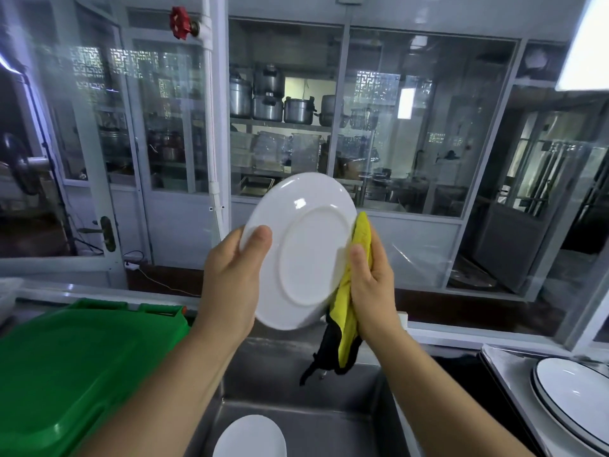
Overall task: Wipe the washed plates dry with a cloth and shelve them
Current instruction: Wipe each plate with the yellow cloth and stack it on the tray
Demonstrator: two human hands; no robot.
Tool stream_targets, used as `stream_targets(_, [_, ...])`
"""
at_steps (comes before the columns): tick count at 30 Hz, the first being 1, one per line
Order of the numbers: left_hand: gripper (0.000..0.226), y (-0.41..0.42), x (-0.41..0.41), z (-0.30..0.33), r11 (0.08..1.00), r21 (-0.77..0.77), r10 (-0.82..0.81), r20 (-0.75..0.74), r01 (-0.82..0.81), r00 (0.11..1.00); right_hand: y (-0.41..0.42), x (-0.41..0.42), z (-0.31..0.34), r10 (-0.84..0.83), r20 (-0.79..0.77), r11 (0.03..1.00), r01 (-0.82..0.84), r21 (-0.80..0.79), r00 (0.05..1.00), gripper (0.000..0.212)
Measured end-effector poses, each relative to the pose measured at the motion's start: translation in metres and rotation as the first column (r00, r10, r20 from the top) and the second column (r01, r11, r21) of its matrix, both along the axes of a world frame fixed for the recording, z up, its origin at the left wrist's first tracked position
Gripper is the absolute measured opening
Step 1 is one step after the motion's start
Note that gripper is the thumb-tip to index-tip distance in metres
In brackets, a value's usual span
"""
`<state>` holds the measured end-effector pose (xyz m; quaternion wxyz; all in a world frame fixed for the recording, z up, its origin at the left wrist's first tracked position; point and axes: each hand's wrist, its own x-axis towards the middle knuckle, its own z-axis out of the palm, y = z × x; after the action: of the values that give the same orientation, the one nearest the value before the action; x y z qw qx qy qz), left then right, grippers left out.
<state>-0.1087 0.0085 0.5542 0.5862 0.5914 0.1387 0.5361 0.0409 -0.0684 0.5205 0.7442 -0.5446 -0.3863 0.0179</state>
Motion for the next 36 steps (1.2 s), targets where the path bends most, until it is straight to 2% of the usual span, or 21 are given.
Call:
stream_targets(2, [0.033, -0.001, 0.002, -0.003, 0.998, -0.036, -0.046, 0.031, 0.047, 0.998, -0.006, -0.003, 0.002, 0.033, -0.129, 0.998, -0.027, 0.052, 0.991, 0.048])
stream_targets(5, [0.019, 0.017, -0.001, -0.007, 0.978, -0.083, -0.196, -0.039, 0.192, 0.980, -0.018, 0.007, 0.011, 0.032, -0.098, 0.999, -0.028, 0.042, 0.995, 0.055])
stream_targets(9, [0.022, 0.048, -0.009, 0.007, 0.932, -0.121, -0.363, -0.284, 0.342, 0.888, -0.026, 0.019, 0.018, 0.018, 0.148, 0.990, 0.003, -0.138, 0.989, 0.062])
stream_targets(12, [0.038, 0.047, -0.006, 0.015, 0.933, -0.101, -0.356, -0.398, 0.345, 0.845, -0.022, 0.020, 0.018, -0.042, 0.352, 0.969, 0.124, -0.215, 0.935, 0.064])
stream_targets(16, [0.025, 0.041, -0.001, 0.009, 0.960, -0.023, -0.267, -0.389, 0.280, 0.882, -0.023, 0.024, 0.025, -0.059, 0.619, 0.943, 0.247, -0.224, 0.783, 0.056])
stream_targets(20, [0.024, 0.030, 0.007, 0.003, 0.946, 0.126, -0.214, -0.448, 0.299, 0.868, -0.017, 0.022, 0.043, -0.058, 0.850, 0.908, 0.382, -0.173, 0.523, 0.056])
stream_targets(22, [0.026, 0.025, 0.010, 0.002, 0.936, 0.159, -0.215, -0.446, 0.313, 0.869, -0.015, 0.021, 0.051, -0.059, 0.909, 0.912, 0.392, -0.118, 0.412, 0.056])
stream_targets(24, [0.022, 0.023, 0.010, 0.004, 0.944, 0.141, -0.217, -0.411, 0.297, 0.886, -0.014, 0.024, 0.056, -0.066, 0.893, 0.918, 0.378, -0.120, 0.445, 0.058])
stream_targets(27, [0.011, 0.020, 0.009, 0.009, 0.972, 0.070, -0.194, -0.309, 0.226, 0.931, -0.012, 0.031, 0.054, -0.092, 0.762, 0.931, 0.327, -0.163, 0.642, 0.059])
stream_targets(30, [0.008, 0.017, 0.007, 0.012, 0.990, 0.002, -0.134, -0.218, 0.138, 0.967, -0.013, 0.032, 0.047, -0.064, 0.515, 0.959, 0.195, -0.205, 0.855, 0.056])
stream_targets(32, [0.009, 0.014, 0.004, 0.011, 0.996, -0.013, -0.085, -0.151, 0.084, 0.985, -0.013, 0.029, 0.035, -0.010, 0.310, 0.981, 0.069, -0.180, 0.951, 0.056])
stream_targets(34, [0.010, 0.011, 0.004, 0.006, 0.998, -0.050, -0.043, -0.058, 0.040, 0.997, -0.011, 0.022, 0.020, 0.052, 0.110, 0.994, -0.040, -0.106, 0.993, 0.059])
stream_targets(36, [0.011, 0.009, 0.006, -0.001, 0.993, -0.103, -0.050, -0.009, 0.049, 0.999, -0.012, 0.016, 0.009, 0.071, -0.039, 0.997, -0.072, -0.035, 0.997, 0.061])
